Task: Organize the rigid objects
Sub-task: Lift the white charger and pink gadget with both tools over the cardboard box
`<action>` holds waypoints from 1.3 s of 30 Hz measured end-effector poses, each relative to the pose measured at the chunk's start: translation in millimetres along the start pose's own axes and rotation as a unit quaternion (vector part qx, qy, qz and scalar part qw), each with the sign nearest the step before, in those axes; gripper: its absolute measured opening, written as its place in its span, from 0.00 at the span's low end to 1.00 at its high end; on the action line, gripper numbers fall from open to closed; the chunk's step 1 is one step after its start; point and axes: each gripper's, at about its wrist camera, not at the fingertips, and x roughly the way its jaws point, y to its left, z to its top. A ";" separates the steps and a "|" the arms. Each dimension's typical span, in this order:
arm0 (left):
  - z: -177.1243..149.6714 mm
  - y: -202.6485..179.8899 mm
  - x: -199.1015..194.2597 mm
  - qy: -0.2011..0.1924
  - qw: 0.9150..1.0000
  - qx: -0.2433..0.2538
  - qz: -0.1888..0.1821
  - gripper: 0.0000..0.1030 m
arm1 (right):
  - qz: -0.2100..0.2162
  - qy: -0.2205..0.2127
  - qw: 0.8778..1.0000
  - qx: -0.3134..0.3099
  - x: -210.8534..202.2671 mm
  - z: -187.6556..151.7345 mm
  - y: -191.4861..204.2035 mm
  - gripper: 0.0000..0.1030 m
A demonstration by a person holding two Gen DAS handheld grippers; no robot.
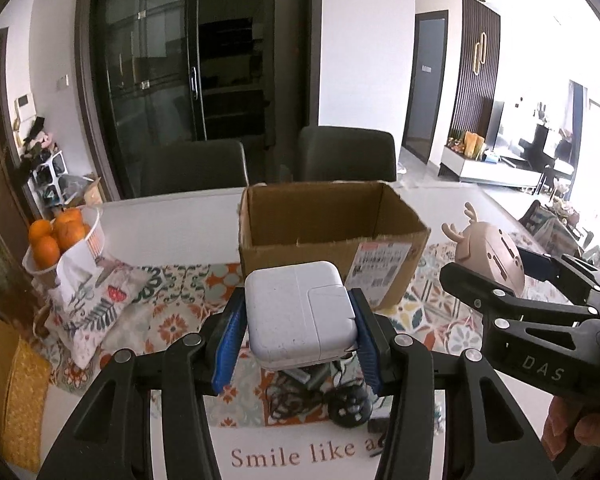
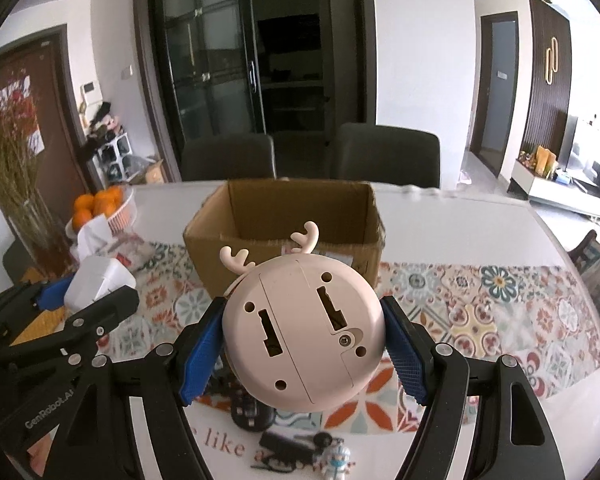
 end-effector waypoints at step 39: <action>103.2 19.0 139.5 0.054 0.998 0.020 -0.011 0.48 | -0.007 0.030 0.999 -0.039 120.9 109.8 -18.0 0.72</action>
